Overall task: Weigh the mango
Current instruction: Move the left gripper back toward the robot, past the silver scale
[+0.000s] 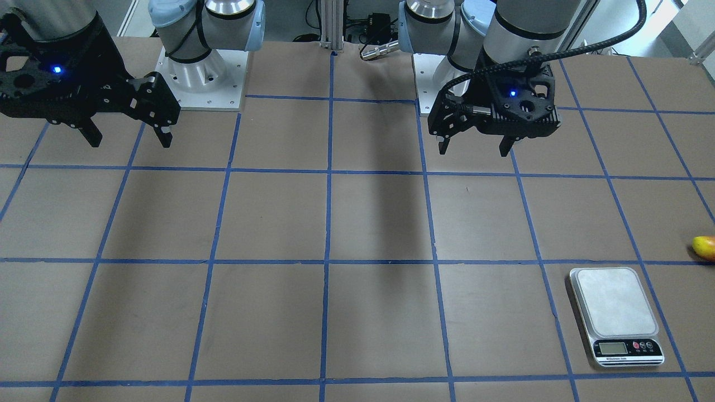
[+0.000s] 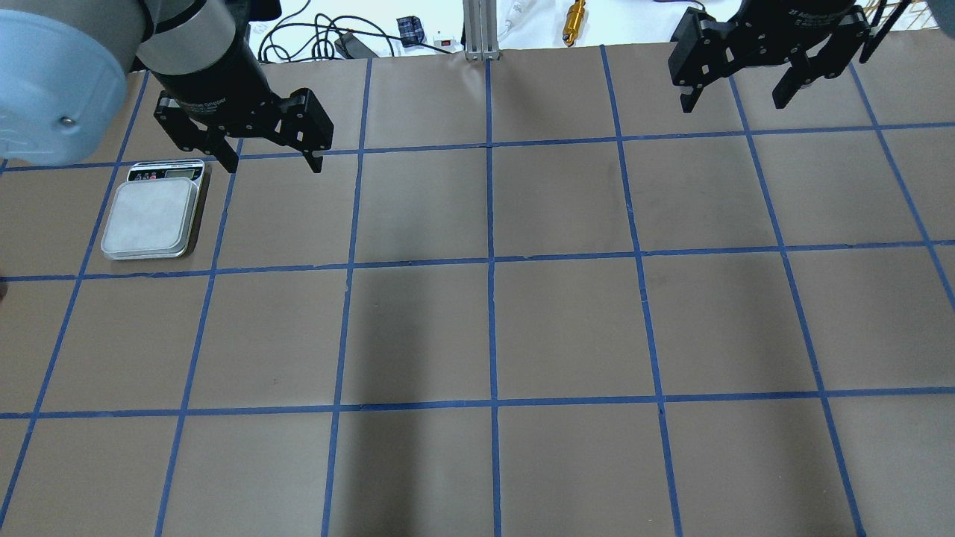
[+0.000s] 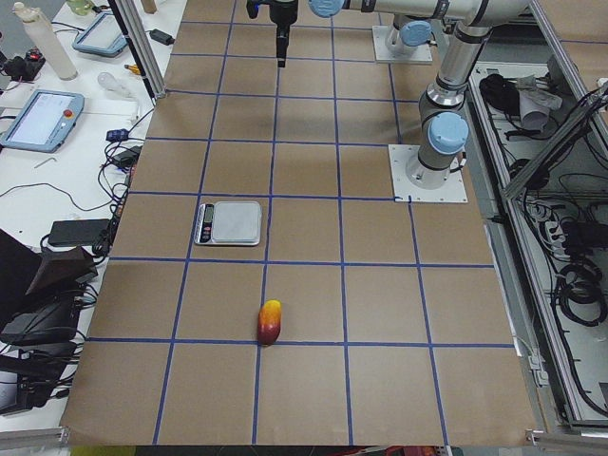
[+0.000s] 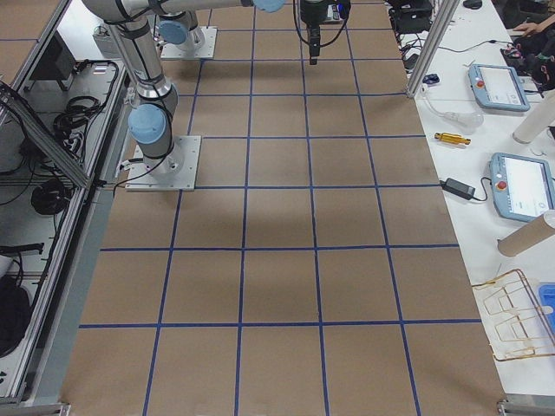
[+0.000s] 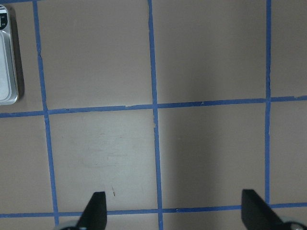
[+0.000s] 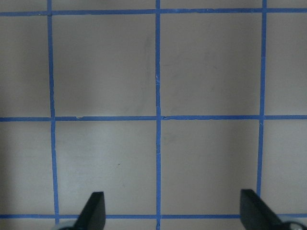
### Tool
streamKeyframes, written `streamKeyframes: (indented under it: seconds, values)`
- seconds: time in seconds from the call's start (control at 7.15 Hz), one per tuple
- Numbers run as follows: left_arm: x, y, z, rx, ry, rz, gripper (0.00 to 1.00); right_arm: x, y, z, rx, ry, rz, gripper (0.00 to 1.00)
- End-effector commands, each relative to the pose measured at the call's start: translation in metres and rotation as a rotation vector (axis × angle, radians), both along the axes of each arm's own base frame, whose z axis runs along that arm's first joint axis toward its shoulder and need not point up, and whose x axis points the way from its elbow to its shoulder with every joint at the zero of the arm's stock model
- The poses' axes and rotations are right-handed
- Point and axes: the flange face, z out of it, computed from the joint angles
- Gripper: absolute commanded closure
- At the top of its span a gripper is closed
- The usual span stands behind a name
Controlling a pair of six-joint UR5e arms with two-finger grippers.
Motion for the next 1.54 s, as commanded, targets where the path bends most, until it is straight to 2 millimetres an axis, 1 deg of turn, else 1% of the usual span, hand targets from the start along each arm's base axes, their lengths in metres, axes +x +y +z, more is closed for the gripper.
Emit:
streamKeyframes:
  seconds: [0.0,0.28,0.42,0.56,0.7,0.84,0.98,1.26,1.4]
  values:
    - [-0.001,0.001,0.003,-0.006,0.022,-0.008,0.0,0.0,0.0,0.0,0.001,0.001,0.0,0.0]
    - [0.001,0.003,0.006,-0.011,0.019,-0.025,0.0,0.0,0.0,0.001,-0.001,0.001,0.0,0.0]
    - [0.016,0.002,0.011,-0.021,0.021,-0.126,0.0,0.0,0.0,0.0,0.001,0.001,0.0,0.0]
    - [0.043,0.001,0.017,-0.024,0.013,-0.149,0.0,0.0,0.0,0.0,0.001,0.001,0.0,0.0]
    - [0.063,0.0,0.019,-0.021,0.005,-0.237,0.0,0.0,0.0,0.001,-0.001,0.001,0.0,0.0]
    - [0.078,0.0,0.021,-0.012,-0.005,-0.326,0.0,0.0,0.0,0.0,0.001,0.001,0.0,0.0]
    - [0.103,0.001,0.023,0.0,-0.012,-0.393,0.0,0.0,0.0,0.0,0.001,0.001,0.0,0.0]
    - [0.172,0.012,0.029,0.03,-0.013,-0.548,0.0,-0.001,0.0,0.0,0.001,0.001,-0.002,0.0]
    - [0.213,0.015,0.03,0.034,-0.018,-0.617,0.0,0.0,0.0,0.0,0.001,0.001,0.0,0.0]
